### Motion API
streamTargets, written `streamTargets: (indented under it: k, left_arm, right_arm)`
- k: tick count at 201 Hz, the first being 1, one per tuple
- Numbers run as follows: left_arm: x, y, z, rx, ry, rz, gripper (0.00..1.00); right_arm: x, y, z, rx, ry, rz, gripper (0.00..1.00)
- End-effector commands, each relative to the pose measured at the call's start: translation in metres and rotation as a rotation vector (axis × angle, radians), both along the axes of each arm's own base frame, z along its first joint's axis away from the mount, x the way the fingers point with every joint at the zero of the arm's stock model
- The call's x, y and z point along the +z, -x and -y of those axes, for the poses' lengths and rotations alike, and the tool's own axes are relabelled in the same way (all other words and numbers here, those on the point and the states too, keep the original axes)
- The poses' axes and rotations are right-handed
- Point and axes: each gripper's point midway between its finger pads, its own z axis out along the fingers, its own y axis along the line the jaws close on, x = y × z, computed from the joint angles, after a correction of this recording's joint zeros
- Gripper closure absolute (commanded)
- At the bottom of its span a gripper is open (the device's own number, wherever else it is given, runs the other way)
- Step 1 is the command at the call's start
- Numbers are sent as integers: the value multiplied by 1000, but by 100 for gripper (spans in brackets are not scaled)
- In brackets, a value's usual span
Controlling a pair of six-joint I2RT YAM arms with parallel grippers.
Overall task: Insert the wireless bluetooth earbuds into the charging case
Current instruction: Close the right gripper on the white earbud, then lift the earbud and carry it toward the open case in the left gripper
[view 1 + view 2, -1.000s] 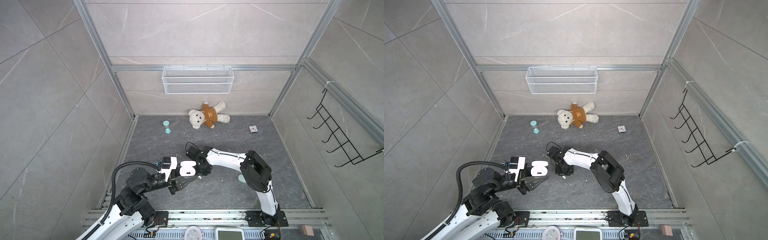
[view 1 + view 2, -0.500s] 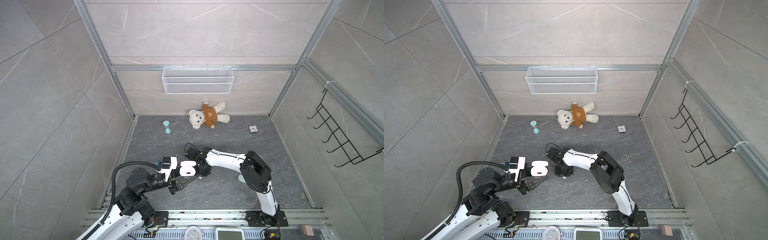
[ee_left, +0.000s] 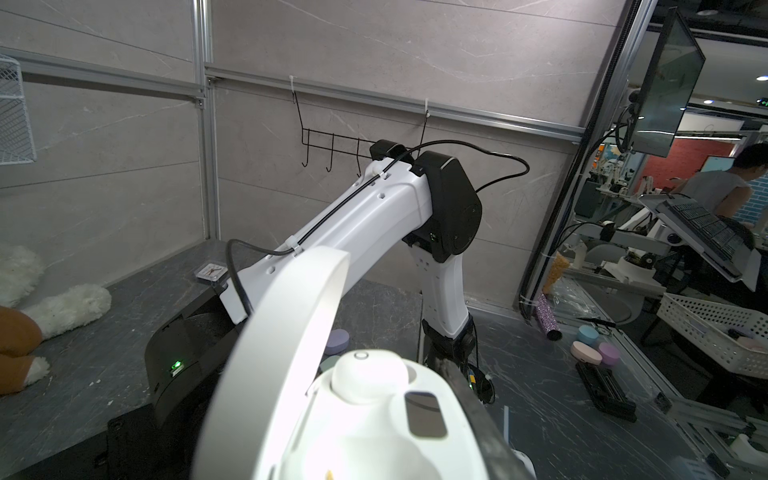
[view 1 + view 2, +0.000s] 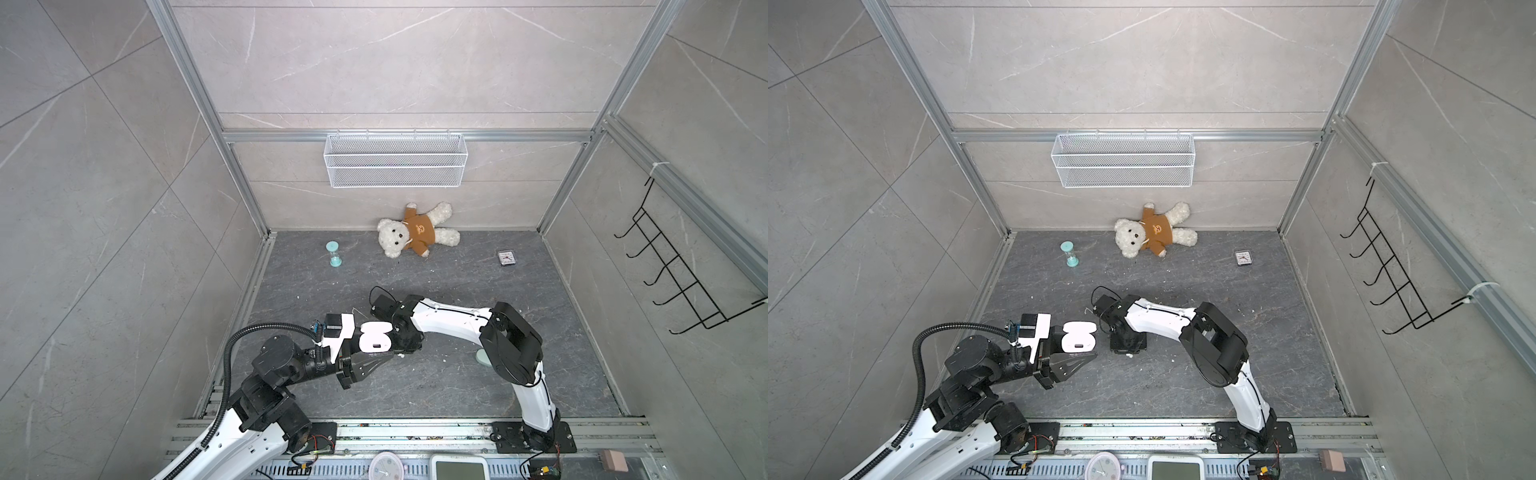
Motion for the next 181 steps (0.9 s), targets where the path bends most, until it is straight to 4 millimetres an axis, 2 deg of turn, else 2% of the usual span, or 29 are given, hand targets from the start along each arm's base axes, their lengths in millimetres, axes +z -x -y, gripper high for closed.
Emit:
streamTargets:
  k: [1, 54, 101, 139, 181]
  left_arm:
    - [9, -1, -2, 15, 28, 47, 82]
    - [8, -2, 0, 12, 25, 44, 82]
    - [11, -4, 3, 8, 28, 47, 82]
    - [11, -8, 8, 1, 29, 43, 82]
    - [15, -12, 15, -12, 31, 42, 82]
  right_arm:
    - [-9, 9, 4, 14, 39, -33, 82]
    - [-3, 7, 4, 16, 28, -11, 83]
    - [21, -1, 8, -4, -15, 57, 84]
    - [41, -1, 25, -53, -60, 89, 84]
    - [76, 0, 50, -117, -137, 140, 84]
